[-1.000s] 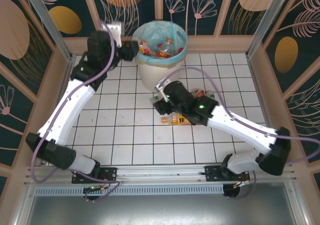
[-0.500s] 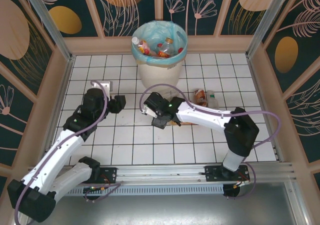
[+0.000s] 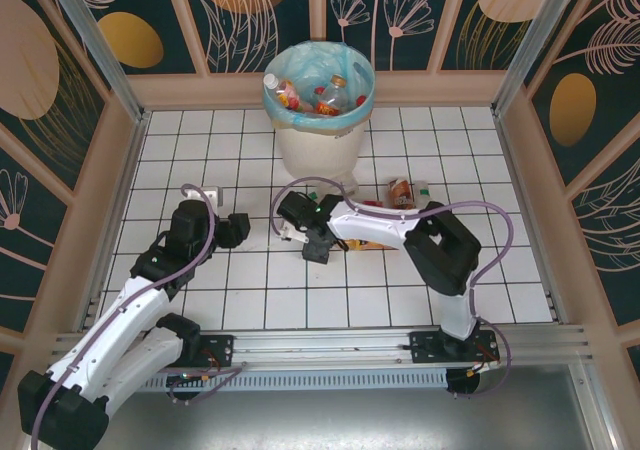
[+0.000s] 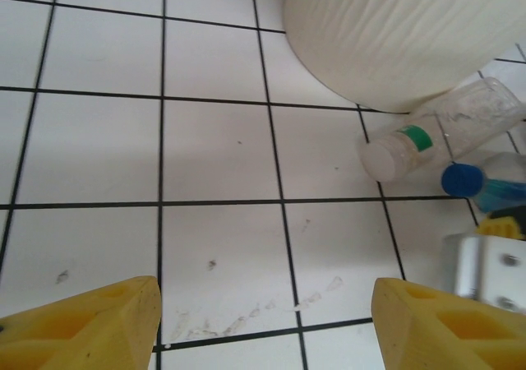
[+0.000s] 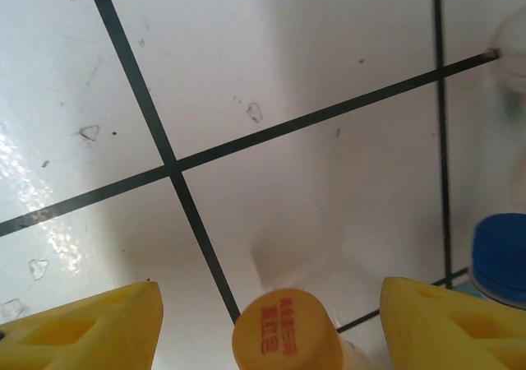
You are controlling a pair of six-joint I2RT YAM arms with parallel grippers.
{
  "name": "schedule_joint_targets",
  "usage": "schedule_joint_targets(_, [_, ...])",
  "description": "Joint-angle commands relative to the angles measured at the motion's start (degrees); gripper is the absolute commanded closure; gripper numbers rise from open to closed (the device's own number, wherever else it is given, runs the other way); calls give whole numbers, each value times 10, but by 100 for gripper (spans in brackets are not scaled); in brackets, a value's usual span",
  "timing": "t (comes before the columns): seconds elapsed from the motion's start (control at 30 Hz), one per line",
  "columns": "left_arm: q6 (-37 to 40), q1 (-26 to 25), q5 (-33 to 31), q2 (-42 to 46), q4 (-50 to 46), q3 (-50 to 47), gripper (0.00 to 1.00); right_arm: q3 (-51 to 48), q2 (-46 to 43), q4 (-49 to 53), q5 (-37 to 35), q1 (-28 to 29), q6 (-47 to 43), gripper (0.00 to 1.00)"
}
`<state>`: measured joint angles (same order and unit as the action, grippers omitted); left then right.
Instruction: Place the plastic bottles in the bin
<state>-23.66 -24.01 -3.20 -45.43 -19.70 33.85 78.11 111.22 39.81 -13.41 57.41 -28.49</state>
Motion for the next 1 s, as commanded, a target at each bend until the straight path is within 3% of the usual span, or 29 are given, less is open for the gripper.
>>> schedule_joint_targets(0.0, [12,-2,44,-2,17,-4,31,18,17,30,-3,-3,-13,28])
schedule_joint_targets(0.2, [14,-2,47,-6,27,-7,31,22,26,37,-7,-12,-9,29])
schedule_joint_targets(0.5, [13,-2,37,2,27,-9,31,37,23,53,10,-14,-9,58])
schedule_joint_targets(0.67, [12,-2,30,10,27,-9,31,48,13,72,14,-13,5,66])
schedule_joint_targets(0.97, [10,-2,26,11,27,-7,30,45,-45,74,28,-10,36,72])
